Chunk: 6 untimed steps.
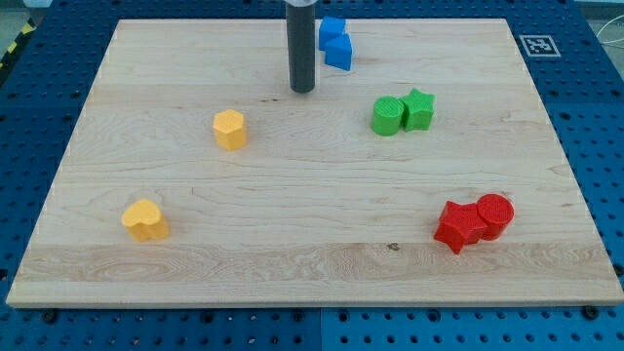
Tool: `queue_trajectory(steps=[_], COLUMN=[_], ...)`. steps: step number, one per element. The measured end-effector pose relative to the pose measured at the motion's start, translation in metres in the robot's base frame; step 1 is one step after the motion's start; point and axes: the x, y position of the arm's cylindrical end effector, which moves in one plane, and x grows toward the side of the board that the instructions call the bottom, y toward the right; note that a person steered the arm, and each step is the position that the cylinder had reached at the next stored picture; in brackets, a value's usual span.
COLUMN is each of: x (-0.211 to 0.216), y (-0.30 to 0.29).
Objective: Push yellow hexagon towards yellow heart
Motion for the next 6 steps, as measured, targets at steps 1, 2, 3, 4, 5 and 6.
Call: queue_trajectory(steps=[1, 2, 3, 4, 5, 6], x=[0.013, 0.022, 0.039, 0.058, 0.080, 0.100], y=[-0.009, -0.031, -0.058, -0.087, -0.105, -0.119])
